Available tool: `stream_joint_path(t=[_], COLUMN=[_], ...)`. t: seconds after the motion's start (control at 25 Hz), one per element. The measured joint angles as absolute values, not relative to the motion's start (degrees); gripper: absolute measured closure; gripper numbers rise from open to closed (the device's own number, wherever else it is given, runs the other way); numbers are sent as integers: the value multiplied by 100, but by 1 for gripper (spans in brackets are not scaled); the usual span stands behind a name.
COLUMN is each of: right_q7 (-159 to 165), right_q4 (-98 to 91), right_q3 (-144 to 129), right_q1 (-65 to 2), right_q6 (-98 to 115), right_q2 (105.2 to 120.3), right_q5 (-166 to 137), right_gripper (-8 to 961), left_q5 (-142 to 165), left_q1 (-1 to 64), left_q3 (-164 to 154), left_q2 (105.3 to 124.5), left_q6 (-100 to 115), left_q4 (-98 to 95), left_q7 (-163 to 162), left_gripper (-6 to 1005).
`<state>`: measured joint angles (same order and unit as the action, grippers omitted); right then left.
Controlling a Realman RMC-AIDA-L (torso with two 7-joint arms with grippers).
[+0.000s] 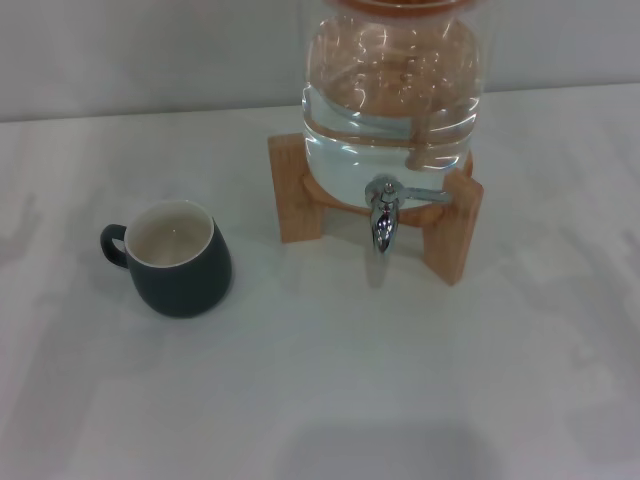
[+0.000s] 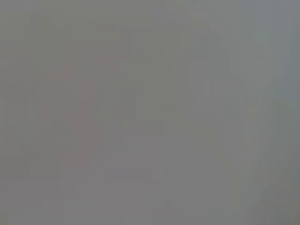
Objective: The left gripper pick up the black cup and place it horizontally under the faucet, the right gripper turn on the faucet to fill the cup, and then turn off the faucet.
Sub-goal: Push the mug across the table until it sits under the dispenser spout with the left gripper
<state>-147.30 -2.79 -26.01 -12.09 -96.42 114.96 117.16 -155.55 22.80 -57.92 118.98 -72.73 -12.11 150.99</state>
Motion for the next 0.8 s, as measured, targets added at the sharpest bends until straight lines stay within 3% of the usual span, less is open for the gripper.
stream_joint_path(t=[0.52, 0.8], right_q7=[-14730, -14687], right_q4=[-310, -536], right_q3=[-2578, -2530], right_q1=[-1198, -1131], right_q6=[-9685, -9644], right_q2=[11493, 11481], right_q5=[11716, 11759], right_gripper=[186, 186], left_q5=[-15232, -13865], left_q1=[2237, 1521], left_q3=[-5792, -5786], left_q2=[11885, 11657], left_q6=[-7313, -7386], left_q4=[-1280, -2105], left_q7=[14829, 13373], left_gripper=[115, 117])
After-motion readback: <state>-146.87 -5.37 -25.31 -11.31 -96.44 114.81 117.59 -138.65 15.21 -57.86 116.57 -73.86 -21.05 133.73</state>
